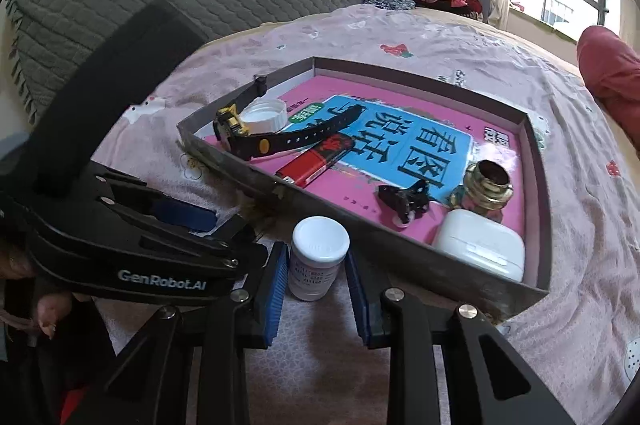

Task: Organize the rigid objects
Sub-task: 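Close the left tool on the black-and-gold lipstick while the right tool grasps the white jar, then carry the lipstick with the left tool while the right tool carries the white jar toward the tray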

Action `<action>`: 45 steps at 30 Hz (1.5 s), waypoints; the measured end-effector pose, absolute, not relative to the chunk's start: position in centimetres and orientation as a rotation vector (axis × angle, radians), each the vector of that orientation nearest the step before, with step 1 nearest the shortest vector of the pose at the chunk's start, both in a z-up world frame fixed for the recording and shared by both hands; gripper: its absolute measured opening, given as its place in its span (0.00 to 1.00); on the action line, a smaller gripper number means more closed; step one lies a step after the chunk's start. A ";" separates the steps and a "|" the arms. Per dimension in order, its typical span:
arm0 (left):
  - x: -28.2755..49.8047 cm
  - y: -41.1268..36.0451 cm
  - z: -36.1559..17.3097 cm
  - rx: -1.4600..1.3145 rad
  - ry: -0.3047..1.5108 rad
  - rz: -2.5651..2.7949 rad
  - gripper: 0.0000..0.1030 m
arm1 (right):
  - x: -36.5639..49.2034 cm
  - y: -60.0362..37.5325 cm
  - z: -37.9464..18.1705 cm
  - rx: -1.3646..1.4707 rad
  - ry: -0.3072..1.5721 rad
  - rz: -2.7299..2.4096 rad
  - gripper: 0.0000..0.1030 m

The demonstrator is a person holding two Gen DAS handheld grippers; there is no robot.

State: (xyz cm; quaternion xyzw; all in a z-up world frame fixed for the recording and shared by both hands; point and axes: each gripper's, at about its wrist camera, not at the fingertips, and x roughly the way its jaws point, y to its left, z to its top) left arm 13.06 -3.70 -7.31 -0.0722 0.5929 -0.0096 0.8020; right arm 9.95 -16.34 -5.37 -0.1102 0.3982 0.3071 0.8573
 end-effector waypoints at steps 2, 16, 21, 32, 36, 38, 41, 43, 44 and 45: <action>13.3 -4.5 -7.4 -0.118 1.266 -0.010 0.52 | 10.1 -16.6 -5.2 -0.219 0.835 0.641 0.28; 13.1 -4.7 -6.5 -0.174 1.192 -0.104 0.21 | 9.8 -17.3 -3.1 -0.164 0.784 0.648 0.28; 12.4 -4.1 -5.5 -0.203 1.162 -0.123 0.21 | 9.9 -17.9 -2.3 -0.127 0.756 0.627 0.28; 10.1 -1.8 -1.9 -0.231 1.085 -0.140 0.21 | 10.1 -19.8 -0.7 -0.047 0.694 0.589 0.28; 10.3 -1.8 -0.6 -0.207 1.041 -0.130 0.21 | 10.0 -20.3 0.1 -0.021 0.664 0.588 0.28; 10.1 -1.7 0.0 -0.205 1.020 -0.130 0.21 | 9.9 -20.4 0.4 -0.014 0.647 0.585 0.28; 10.1 -1.9 1.0 -0.186 0.984 -0.128 0.21 | 9.8 -20.7 1.0 -0.002 0.626 0.584 0.28; 9.9 -2.1 1.7 -0.175 0.956 -0.134 0.21 | 9.8 -20.9 1.3 0.005 0.613 0.582 0.28; 9.9 -2.2 1.9 -0.164 0.948 -0.134 0.21 | 9.8 -20.9 1.4 0.007 0.609 0.582 0.28; 10.0 -2.5 2.2 -0.149 0.938 -0.136 0.21 | 9.8 -21.0 1.5 0.013 0.605 0.583 0.28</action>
